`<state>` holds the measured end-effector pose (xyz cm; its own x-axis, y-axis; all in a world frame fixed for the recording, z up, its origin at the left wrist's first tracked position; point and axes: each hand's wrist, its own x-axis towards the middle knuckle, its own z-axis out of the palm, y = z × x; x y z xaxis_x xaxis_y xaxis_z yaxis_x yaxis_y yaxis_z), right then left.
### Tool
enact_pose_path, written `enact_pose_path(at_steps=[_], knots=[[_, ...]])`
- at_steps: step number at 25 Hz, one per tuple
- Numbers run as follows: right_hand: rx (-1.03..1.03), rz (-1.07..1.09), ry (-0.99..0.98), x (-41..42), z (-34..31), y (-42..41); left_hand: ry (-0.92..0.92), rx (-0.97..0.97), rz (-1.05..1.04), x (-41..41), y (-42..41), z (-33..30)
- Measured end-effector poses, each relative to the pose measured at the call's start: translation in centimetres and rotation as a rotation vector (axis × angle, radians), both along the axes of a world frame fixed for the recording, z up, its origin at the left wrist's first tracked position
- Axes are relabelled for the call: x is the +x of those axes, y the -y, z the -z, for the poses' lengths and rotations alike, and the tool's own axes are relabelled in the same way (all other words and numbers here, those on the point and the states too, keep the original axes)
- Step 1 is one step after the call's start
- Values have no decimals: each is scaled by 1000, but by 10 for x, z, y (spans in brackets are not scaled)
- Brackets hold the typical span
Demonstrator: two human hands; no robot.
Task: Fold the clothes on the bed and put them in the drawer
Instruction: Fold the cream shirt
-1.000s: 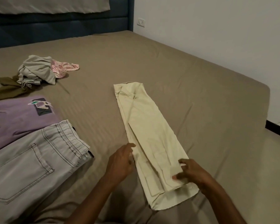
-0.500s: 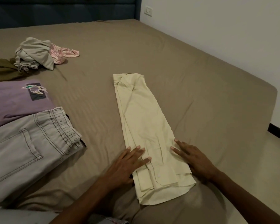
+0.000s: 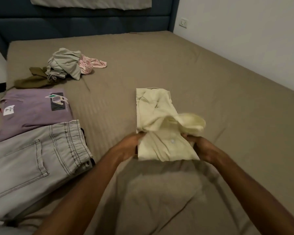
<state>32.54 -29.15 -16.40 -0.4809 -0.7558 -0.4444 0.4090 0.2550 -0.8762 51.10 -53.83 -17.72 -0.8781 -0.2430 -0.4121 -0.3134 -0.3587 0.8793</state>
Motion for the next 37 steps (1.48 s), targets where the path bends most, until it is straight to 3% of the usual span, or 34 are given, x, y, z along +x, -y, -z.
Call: enact_pose_path(at_steps=[2,6,11,16,21,24,27,30,33,35,37], knots=[[42,79,251,-8,13,15,125,148,-88,-15,5,9],[72,121,352,-16,46,4,196,58,-67,9,-1,56],[218,140,55,9,42,-3,110,42,13,29,-9,54],[216,169,63,84,49,-46,-36,-54,168,104,-33,69],[199,238,72,164,46,-83,-45,-135,362,164,-42,82],[218,226,1,200,39,-96,-33,-190,468,185,-47,72],[195,301,-204,214,38,-108,7,-212,407,191,-50,68],[224,425,-618,219,42,-128,26,-466,196,195,-46,62],[217,341,-894,225,48,-154,-144,-1078,-5,209,-34,70],[285,208,-1194,212,63,-170,-252,-1453,126,209,-31,78],[357,-13,-1373,193,66,-171,-274,-1552,294,197,-28,82]])
